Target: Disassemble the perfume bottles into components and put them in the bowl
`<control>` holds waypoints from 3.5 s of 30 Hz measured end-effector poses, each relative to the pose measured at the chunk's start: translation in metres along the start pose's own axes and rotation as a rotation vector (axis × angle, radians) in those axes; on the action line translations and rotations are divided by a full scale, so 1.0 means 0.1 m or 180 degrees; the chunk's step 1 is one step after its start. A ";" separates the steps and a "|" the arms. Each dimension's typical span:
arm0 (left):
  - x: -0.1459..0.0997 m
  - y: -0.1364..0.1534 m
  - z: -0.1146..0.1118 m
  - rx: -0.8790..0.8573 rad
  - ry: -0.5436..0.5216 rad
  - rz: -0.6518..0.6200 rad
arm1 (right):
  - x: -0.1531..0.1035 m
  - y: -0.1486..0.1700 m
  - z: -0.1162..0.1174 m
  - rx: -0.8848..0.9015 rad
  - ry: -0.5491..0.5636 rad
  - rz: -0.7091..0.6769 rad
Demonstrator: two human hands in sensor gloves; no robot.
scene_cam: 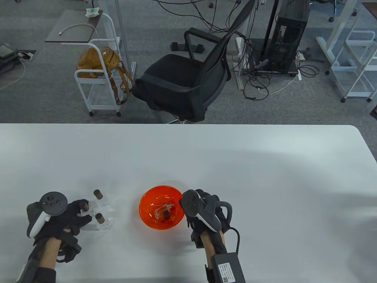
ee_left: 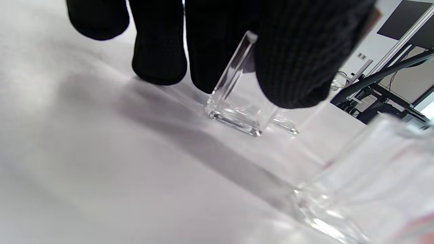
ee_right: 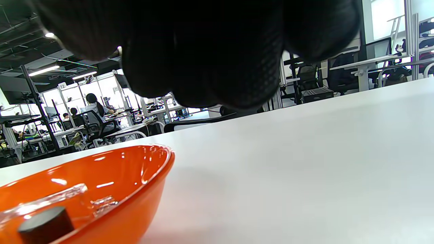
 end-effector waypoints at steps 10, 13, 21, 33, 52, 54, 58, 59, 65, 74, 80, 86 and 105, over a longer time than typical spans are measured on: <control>-0.22 -0.24 0.48 -0.0208 -0.0650 -0.0301 | 0.00 0.02 -0.01 0.0055 -0.0017 0.0016; -0.39 -0.56 0.76 -0.0204 -0.0875 -0.0602 | 0.00 -0.01 -0.01 0.0049 -0.0025 -0.0009; -0.74 -1.62 0.95 -0.0036 -0.0937 -0.1390 | -0.02 -0.07 -0.04 0.0082 -0.0015 -0.0076; -0.66 -2.13 0.00 0.0294 -0.0545 -0.1749 | -0.09 -0.27 -0.16 0.0428 0.0066 -0.0328; -0.69 -2.02 -0.07 0.0516 -0.0599 -0.1563 | -0.26 -0.66 -0.31 0.0729 0.0600 -0.0735; -0.68 -1.98 -0.05 0.0432 -0.0583 -0.1533 | -0.20 -0.56 -0.17 0.0317 0.0476 -0.0612; -0.66 -1.94 -0.05 0.0338 -0.0531 -0.1498 | -0.10 -0.50 0.17 -0.0433 0.0134 -0.0447; -0.66 -1.94 -0.06 0.0344 -0.0506 -0.1497 | -0.07 -0.49 0.23 -0.0598 0.0083 -0.0408; -0.66 -1.95 -0.07 0.0351 -0.0486 -0.1512 | -0.01 -0.54 0.50 -0.0945 -0.0201 -0.0478; -0.66 -1.95 -0.08 0.0363 -0.0441 -0.1532 | 0.01 -0.52 0.58 -0.1050 -0.0307 -0.0489; -0.68 -1.98 -0.10 0.0451 -0.0451 -0.1557 | -0.06 -0.53 0.26 -0.0457 0.0011 -0.0484; -0.69 -2.00 -0.10 0.0484 -0.0516 -0.1571 | -0.16 -0.62 0.06 0.0932 -0.0329 -0.0608; -0.72 -2.00 -0.11 0.0307 -0.0540 -0.1642 | -0.26 -0.82 0.08 0.0455 0.0079 -0.0803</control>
Point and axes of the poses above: the tracker on the back of each hand, its own y axis roughly to the little-finger side, its own x axis roughly from the wrist to the fingertips, z = x × y, the point moved 2 cm from there along x, roughly from the wrist to the fingertips, and after that the axes turned 8 degrees about x, right-handed, at the moved point
